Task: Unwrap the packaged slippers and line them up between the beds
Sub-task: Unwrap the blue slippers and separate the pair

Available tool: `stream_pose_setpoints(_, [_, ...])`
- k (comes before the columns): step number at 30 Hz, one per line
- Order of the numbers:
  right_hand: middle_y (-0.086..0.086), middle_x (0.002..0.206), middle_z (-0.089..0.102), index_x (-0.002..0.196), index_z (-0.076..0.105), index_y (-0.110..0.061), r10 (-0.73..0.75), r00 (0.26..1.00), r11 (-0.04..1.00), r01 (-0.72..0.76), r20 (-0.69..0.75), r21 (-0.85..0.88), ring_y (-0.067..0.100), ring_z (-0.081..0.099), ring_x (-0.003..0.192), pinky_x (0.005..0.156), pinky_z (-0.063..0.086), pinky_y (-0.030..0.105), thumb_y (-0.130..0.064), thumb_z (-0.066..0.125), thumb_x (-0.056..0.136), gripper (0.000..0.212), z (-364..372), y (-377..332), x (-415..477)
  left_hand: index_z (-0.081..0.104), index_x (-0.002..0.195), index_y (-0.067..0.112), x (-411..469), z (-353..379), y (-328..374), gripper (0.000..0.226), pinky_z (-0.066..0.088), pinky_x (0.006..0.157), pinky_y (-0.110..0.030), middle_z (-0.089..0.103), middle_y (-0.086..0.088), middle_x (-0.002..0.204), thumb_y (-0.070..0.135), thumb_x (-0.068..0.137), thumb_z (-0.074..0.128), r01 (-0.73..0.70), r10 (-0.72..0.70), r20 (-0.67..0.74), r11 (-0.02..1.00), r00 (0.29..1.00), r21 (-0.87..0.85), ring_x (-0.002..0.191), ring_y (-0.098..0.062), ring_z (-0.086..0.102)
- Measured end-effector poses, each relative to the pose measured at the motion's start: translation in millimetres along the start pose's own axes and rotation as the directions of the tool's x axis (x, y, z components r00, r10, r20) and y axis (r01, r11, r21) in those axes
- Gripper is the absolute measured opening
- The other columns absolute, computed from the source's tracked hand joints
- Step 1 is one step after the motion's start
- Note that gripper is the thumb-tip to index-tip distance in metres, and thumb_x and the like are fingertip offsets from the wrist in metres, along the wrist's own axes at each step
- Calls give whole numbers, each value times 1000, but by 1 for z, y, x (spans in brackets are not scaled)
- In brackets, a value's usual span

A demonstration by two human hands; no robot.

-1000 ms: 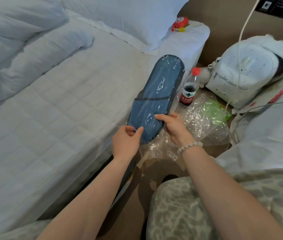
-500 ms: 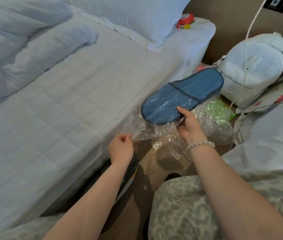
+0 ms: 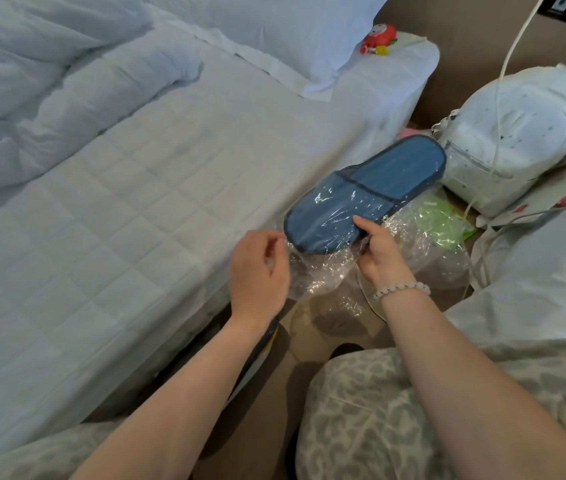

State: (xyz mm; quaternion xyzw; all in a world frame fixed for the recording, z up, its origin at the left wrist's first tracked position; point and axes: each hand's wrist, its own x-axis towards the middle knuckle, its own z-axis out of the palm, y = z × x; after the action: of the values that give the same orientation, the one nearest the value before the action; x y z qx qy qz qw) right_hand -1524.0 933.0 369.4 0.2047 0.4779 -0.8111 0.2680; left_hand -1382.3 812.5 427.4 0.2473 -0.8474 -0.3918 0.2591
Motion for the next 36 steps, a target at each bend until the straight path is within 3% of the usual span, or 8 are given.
stream_pose_setpoints(2, [6, 86, 73, 92, 65, -6, 16, 999, 999, -15, 35, -49, 18, 69, 83, 81, 56, 29, -4, 60, 87, 7, 2, 6, 2, 64, 92, 10, 3, 4, 3, 13, 37, 72, -10, 55, 7, 84, 10, 92, 51, -39, 35, 91, 998, 995, 45, 78, -7, 50])
stream_pose_setpoints(4, [10, 101, 69, 97, 65, -5, 32, 999, 999, -31, 42, -39, 22, 65, 95, 94, 51, 34, -4, 61, 86, 11, 4, 8, 1, 64, 95, 14, 6, 6, 2, 14, 36, 68, -12, 57, 7, 87, 12, 92, 50, 134, -155, 178, 983, 972, 125, 81, -8, 54])
stream_pose_setpoints(10, [-2, 67, 73, 84, 62, -8, -4, 1000, 999, 4, 6, 35, 12, 67, 70, 63, 56, 19, -4, 57, 89, 9, 5, 7, -2, 69, 106, 9, 0, 2, -17, 20, 41, 76, -20, 68, -6, 104, 14, 89, 59, 328, -448, 304, 868, 841, 373, 90, -17, 61])
stream_pose_setpoints(15, [8, 89, 69, 90, 63, -4, 69, 996, 997, -67, 51, -27, 19, 65, 83, 88, 52, 29, -3, 56, 89, 7, 9, 20, -5, 68, 107, 11, 2, 14, -22, 24, 54, 88, -36, 72, -5, 91, 24, 89, 61, 536, -544, 296, 836, 785, 117, 86, -20, 68])
stream_pose_setpoints(19, [5, 80, 73, 91, 63, -6, 93, 994, 996, -94, 55, 7, 20, 66, 85, 88, 52, 30, -6, 56, 90, 6, 3, 20, -6, 61, 119, 11, 5, 22, -23, 29, 55, 74, -25, 68, -1, 91, 22, 92, 58, 710, -640, 349, 694, 684, -119, 70, -9, 64])
stream_pose_setpoints(24, [15, 122, 63, 109, 62, -3, 126, 991, 991, -127, 39, 34, 29, 58, 117, 106, 42, 41, -10, 59, 89, 22, -4, 25, -1, 55, 125, 9, 8, 23, -19, 33, 53, 73, -20, 66, 3, 88, 18, 94, 55, 745, -637, 387, 594, 666, -304, 79, -11, 64])
stream_pose_setpoints(29, [7, 88, 73, 94, 65, -5, 135, 985, 991, -137, 107, 10, 24, 64, 94, 104, 43, 41, -9, 55, 91, 11, -2, 27, -3, 45, 133, 6, 6, 20, -22, 46, 52, 77, -20, 62, 5, 89, 15, 91, 59, 736, -616, 406, 600, 675, -313, 84, -10, 65])
stream_pose_setpoints(36, [11, 99, 70, 98, 64, -4, 134, 983, 991, -136, 128, 7, 28, 61, 106, 104, 43, 41, -7, 54, 91, 12, -2, 26, -5, 42, 133, 1, 6, 19, -21, 43, 54, 71, -23, 65, -11, 108, 4, 92, 54, 790, -651, 452, 466, 611, -398, 84, -16, 65])
